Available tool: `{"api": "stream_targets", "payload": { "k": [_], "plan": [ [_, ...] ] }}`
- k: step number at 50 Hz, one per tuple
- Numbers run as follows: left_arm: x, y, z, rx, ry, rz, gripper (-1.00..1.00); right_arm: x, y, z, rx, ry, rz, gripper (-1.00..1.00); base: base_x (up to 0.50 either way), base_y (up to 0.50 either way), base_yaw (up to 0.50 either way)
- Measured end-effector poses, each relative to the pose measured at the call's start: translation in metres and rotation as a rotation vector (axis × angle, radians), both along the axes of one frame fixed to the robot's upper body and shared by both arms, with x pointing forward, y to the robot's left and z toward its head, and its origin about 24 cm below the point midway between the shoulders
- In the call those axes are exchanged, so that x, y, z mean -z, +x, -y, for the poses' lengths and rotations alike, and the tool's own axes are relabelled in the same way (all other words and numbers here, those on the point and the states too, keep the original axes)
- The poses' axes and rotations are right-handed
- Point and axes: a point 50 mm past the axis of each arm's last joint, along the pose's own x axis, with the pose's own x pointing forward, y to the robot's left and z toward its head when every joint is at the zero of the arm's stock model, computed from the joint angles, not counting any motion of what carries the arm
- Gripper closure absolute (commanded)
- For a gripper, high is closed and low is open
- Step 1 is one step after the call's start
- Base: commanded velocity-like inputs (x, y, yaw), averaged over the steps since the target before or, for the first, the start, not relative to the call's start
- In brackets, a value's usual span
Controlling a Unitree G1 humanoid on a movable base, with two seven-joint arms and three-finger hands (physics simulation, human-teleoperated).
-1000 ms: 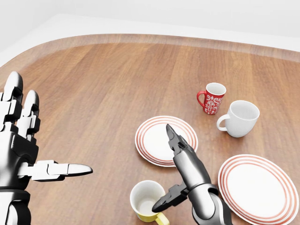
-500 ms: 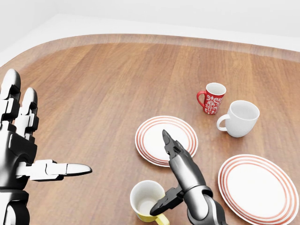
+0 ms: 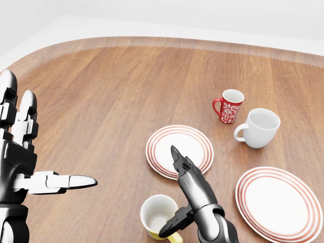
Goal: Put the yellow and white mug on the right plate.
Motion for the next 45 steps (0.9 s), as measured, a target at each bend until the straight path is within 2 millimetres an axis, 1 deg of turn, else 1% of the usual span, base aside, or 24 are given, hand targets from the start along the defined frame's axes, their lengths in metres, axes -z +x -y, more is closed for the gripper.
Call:
{"api": "stream_targets", "payload": {
  "k": [45],
  "plan": [
    [-0.016, -0.008, 0.0, 0.002, 0.012, 0.073, -1.0, 0.029, -0.004, -0.006, 0.007, -0.051, -0.086, -1.0, 0.0, 0.0, 0.0]
  ]
}}
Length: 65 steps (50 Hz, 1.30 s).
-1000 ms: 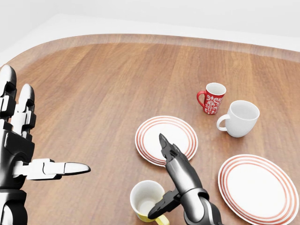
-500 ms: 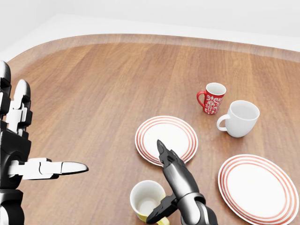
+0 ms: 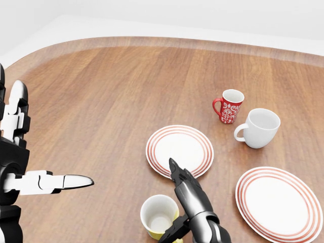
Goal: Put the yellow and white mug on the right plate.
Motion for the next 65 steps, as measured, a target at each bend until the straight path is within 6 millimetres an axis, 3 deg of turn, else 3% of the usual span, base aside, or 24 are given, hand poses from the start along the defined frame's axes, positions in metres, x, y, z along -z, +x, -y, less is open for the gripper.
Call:
{"api": "stream_targets", "payload": {
  "k": [39, 41, 42, 43, 44, 45, 58, 65],
  "plan": [
    [-0.003, -0.001, 0.0, -0.006, 0.01, 0.013, -1.0, 0.013, -0.005, -0.006, -0.014, 0.002, -0.07, -1.0, 0.0, 0.0, 0.0],
    [-0.003, -0.001, 0.0, -0.006, 0.01, 0.013, -1.0, 0.015, -0.005, -0.005, -0.01, -0.005, -0.078, -0.88, 0.0, 0.0, 0.0],
    [-0.003, -0.001, 0.0, -0.006, 0.01, 0.012, -1.0, 0.016, -0.005, -0.005, -0.009, -0.009, -0.083, -0.27, 0.0, 0.0, 0.0],
    [-0.003, -0.001, 0.0, -0.005, 0.01, 0.012, -1.0, 0.017, -0.005, -0.004, -0.005, -0.013, -0.087, 0.14, 0.0, 0.0, 0.0],
    [-0.003, -0.001, 0.0, -0.005, 0.01, 0.012, -1.0, 0.017, -0.005, -0.005, -0.008, -0.009, -0.094, 0.76, 0.0, 0.0, 0.0],
    [-0.003, -0.001, 0.0, -0.005, 0.01, 0.012, -1.0, 0.017, -0.004, -0.006, -0.011, -0.004, -0.101, 1.0, 0.0, 0.0, 0.0],
    [-0.002, -0.002, 0.0, -0.003, 0.01, 0.011, -1.0, 0.025, -0.004, -0.003, 0.0, -0.028, -0.144, 1.0, 0.0, 0.0, 0.0],
    [-0.003, -0.002, 0.0, -0.002, 0.01, 0.013, -1.0, 0.02, -0.003, 0.0, -0.006, -0.027, -0.116, 1.0, 0.0, 0.0, 0.0]
  ]
}}
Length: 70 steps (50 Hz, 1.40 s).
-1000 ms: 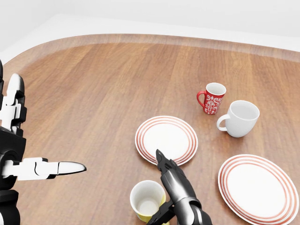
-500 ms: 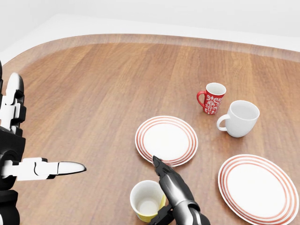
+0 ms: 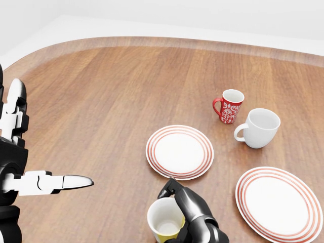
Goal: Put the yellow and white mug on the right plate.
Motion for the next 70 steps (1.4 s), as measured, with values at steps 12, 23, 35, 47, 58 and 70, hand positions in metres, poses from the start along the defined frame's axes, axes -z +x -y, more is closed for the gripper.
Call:
{"api": "stream_targets", "payload": {
  "k": [12, 23, 35, 47, 58, 70],
  "plan": [
    [0.0, 0.0, 0.0, -0.001, -0.001, 0.002, -1.0, -0.028, 0.012, 0.013, 0.03, 0.046, 0.114, 1.0, 0.0, 0.0, 0.0],
    [0.0, 0.0, 0.0, 0.0, 0.0, 0.0, -1.0, -0.061, 0.02, 0.032, 0.073, 0.066, 0.204, 1.0, 0.0, 0.0, 0.0],
    [0.001, 0.0, 0.001, 0.001, 0.001, -0.002, -1.0, -0.08, 0.025, 0.06, 0.152, 0.083, 0.243, 1.0, 0.0, 0.0, 0.0],
    [0.001, -0.001, 0.001, 0.003, 0.003, -0.004, -1.0, -0.088, 0.031, 0.098, 0.253, 0.089, 0.259, 1.0, 0.0, 0.0, 0.0],
    [0.0, -0.001, 0.001, 0.003, 0.004, 0.001, -1.0, -0.088, 0.035, 0.126, 0.326, 0.086, 0.262, 1.0, 0.0, 0.0, 0.0],
    [-0.001, -0.001, 0.001, 0.002, 0.005, 0.005, -1.0, -0.085, 0.037, 0.154, 0.397, 0.081, 0.257, 1.0, 0.0, 0.0, 0.0]
  ]
}}
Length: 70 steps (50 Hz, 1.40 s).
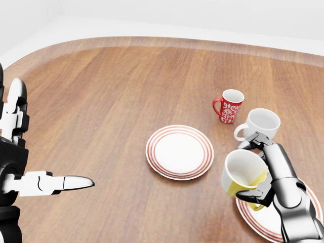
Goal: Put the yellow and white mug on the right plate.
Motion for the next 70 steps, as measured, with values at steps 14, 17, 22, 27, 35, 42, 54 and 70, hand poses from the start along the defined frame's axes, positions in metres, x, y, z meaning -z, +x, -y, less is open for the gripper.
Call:
{"api": "stream_targets", "payload": {
  "k": [14, 17, 22, 27, 35, 42, 54, 70],
  "plan": [
    [0.001, 0.001, 0.0, -0.001, 0.0, -0.003, -1.0, -0.001, 0.002, 0.029, 0.073, 0.001, -0.004, 1.0, 0.0, 0.0, 0.0],
    [0.001, 0.001, 0.0, -0.001, 0.001, -0.004, -1.0, 0.001, 0.002, 0.034, 0.094, 0.002, -0.014, 1.0, 0.0, 0.0, 0.0],
    [0.0, 0.001, 0.0, -0.001, 0.001, -0.003, -1.0, 0.006, 0.001, 0.043, 0.137, 0.005, -0.05, 1.0, 0.0, 0.0, 0.0],
    [0.001, 0.0, 0.0, 0.0, 0.002, -0.004, -1.0, 0.012, 0.0, 0.052, 0.181, 0.008, -0.09, 1.0, 0.0, 0.0, 0.0],
    [0.001, 0.0, 0.0, 0.001, 0.002, -0.006, -1.0, 0.02, -0.003, 0.062, 0.243, 0.01, -0.147, 1.0, 0.0, 0.0, 0.0],
    [0.001, 0.0, 0.001, 0.002, 0.003, -0.004, -1.0, 0.025, -0.006, 0.068, 0.284, 0.008, -0.184, 1.0, 0.0, 0.0, 0.0],
    [0.002, 0.0, 0.001, 0.003, 0.004, -0.009, -1.0, 0.03, -0.012, 0.075, 0.338, -0.004, -0.222, 1.0, 0.0, 0.0, 0.0],
    [0.003, 0.0, 0.002, 0.004, 0.006, -0.015, -1.0, 0.039, -0.022, 0.081, 0.389, -0.01, -0.257, 1.0, 0.0, 0.0, 0.0]
  ]
}}
